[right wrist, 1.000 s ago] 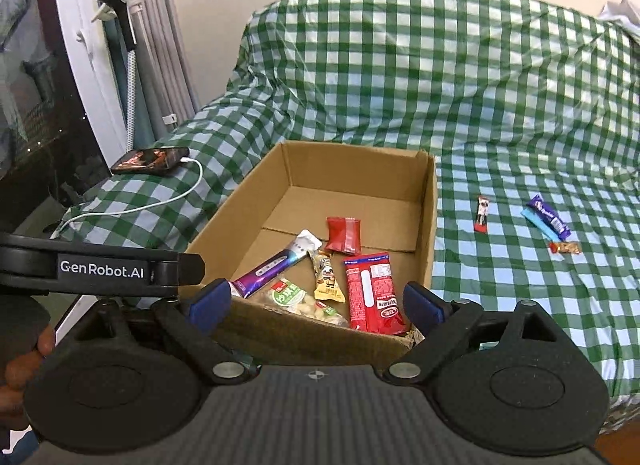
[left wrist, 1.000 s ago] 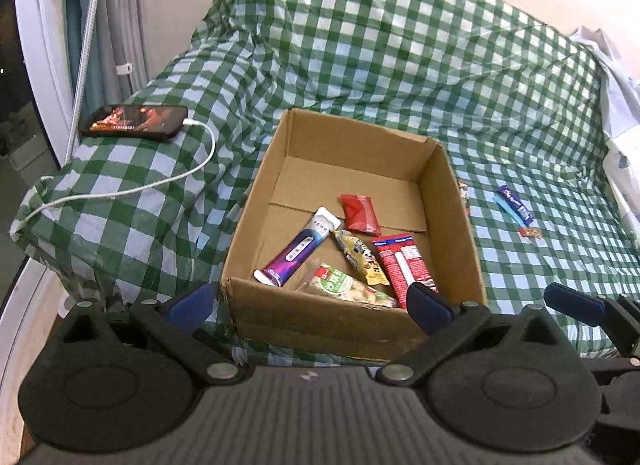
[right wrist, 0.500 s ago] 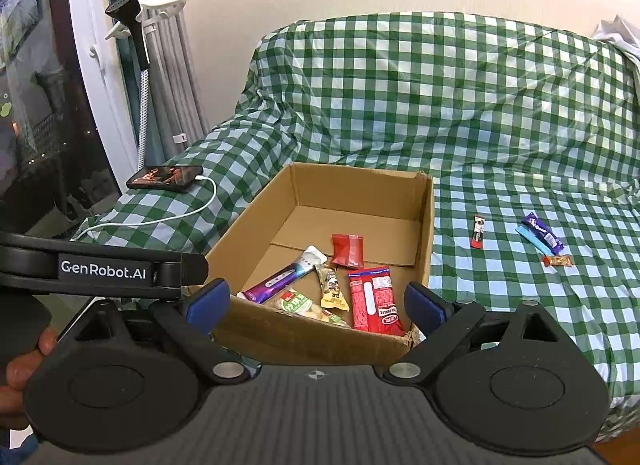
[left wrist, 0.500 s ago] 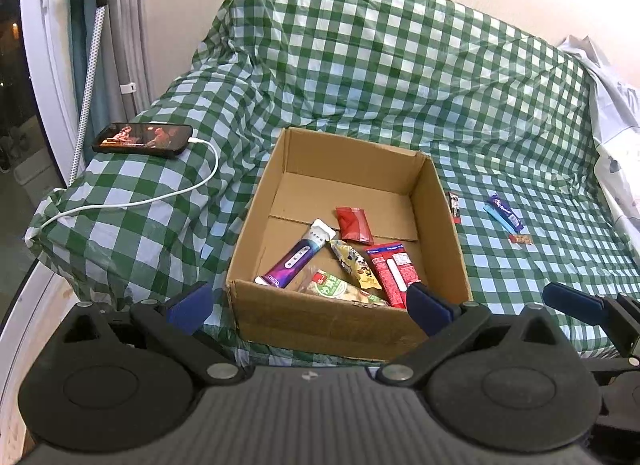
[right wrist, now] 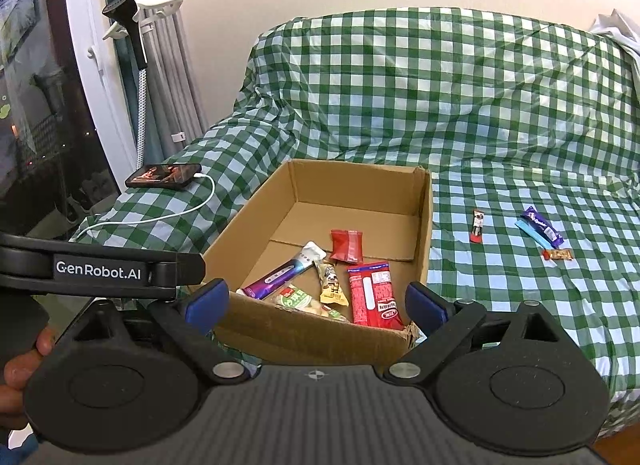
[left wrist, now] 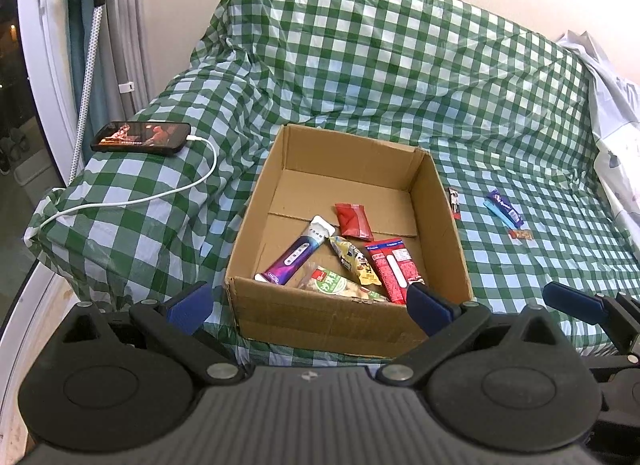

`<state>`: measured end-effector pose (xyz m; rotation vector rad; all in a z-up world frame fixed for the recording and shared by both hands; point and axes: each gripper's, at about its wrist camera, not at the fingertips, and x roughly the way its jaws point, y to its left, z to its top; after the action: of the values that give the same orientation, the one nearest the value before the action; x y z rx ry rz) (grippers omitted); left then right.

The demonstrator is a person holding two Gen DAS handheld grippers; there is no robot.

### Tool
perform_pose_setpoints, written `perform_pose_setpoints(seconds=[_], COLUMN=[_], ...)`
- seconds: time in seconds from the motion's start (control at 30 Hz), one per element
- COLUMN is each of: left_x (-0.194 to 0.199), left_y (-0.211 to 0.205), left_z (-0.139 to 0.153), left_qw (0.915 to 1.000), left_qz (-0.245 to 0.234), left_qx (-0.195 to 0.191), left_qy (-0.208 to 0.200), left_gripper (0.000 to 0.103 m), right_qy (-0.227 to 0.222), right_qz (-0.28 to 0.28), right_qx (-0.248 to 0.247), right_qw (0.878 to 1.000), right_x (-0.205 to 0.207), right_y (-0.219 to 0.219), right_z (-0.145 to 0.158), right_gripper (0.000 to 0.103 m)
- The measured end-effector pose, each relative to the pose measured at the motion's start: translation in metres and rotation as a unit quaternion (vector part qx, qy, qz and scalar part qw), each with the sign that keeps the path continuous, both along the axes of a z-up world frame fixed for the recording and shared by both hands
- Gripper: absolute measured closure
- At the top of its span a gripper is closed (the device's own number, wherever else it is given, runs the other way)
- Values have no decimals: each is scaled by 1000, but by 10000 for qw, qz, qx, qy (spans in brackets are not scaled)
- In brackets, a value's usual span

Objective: Organize snacks
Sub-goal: 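Withdraw both tools and hold them above the box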

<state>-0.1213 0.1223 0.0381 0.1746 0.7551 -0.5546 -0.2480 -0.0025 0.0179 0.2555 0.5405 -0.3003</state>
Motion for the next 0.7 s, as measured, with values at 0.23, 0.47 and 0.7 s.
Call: perform_pose_setpoints(seconds=[0.23,0.47,0.7], left_x=[6,10,11], left_y=[-1,-3,-7], left_z=[-3,-6,-9], left_qw=[10000,9999,9998], left_qz=[-12,-18,-23], left_qx=[42,86,163], left_qy=[62,106,140], left_gripper=[0,0,0], right_qy=[59,105,136], right_qz=[-2,-7,4], right_qx=[52,105,174], right_qw=[10000,9999,9998], right_x=[3,7,9], right_y=[-2,-5,-8], right_z=[-3,-5,-9], right_gripper=[8,8,8])
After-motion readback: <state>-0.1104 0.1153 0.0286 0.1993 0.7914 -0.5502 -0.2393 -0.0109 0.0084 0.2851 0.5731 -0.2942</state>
